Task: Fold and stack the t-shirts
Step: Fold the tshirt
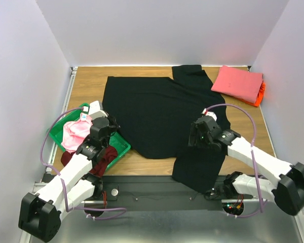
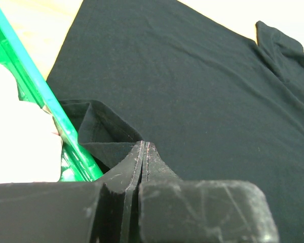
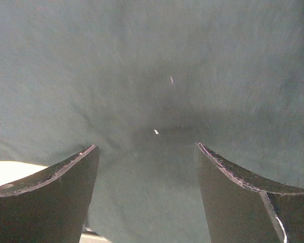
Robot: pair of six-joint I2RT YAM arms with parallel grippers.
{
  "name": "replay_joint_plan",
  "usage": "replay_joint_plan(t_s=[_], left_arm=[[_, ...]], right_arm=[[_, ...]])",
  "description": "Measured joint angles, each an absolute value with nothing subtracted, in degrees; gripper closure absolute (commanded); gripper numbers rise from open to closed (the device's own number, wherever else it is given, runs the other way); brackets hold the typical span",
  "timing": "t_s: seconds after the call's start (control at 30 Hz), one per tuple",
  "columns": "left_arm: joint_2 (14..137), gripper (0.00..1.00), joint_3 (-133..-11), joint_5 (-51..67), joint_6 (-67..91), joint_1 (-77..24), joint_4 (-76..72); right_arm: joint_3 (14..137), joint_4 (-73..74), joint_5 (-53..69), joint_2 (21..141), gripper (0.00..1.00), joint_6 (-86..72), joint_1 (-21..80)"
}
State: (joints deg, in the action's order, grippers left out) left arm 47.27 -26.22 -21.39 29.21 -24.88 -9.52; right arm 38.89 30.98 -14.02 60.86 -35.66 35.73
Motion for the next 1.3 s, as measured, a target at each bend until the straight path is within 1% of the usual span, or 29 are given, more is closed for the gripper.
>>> replay_joint_plan(t_s=[0.07, 0.2, 0.27, 0.47, 0.73, 0.93, 1.17, 1.3], left_arm=[[47.05, 1.0, -26.22, -21.37, 29.08, -24.88, -9.5], [47.05, 1.0, -26.22, -21.45, 28.93, -24.88, -9.28], [47.05, 1.0, -26.22, -21.52, 28.91, -24.86, -9.13], [47.13, 1.0, -26.22, -22.13, 28.73, -24.71, -9.06], [49.32, 1.0, -26.22, -23.73, 28.71, -24.62, -9.02], [49.39, 1.0, -26.22, -24.49, 28.71, -23.22, -9.04], [51.33, 1.0, -26.3, -24.53, 28.62, -21.98, -9.89], [51.11, 1.0, -26.39, -24.51, 28.53, -21.98, -10.0]], right_arm=[[39.42, 32.73, -12.75, 63.57, 0.19, -35.86, 35.86], [39.9, 34.35, -9.41, 73.71, 0.2, -35.86, 36.12], [39.83, 34.74, -8.99, 76.9, 0.2, -35.86, 36.16], [39.92, 34.74, -10.22, 77.36, 0.19, -36.45, 36.38], [42.22, 33.45, -12.4, 81.54, 0.17, -36.53, 36.75], [44.45, 28.67, -15.25, 85.17, 0.16, -35.42, 36.53], [48.14, 19.07, -20.49, 90.52, 0.15, -32.53, 34.81], [47.46, 17.58, -21.87, 89.54, 0.15, -31.88, 34.48]])
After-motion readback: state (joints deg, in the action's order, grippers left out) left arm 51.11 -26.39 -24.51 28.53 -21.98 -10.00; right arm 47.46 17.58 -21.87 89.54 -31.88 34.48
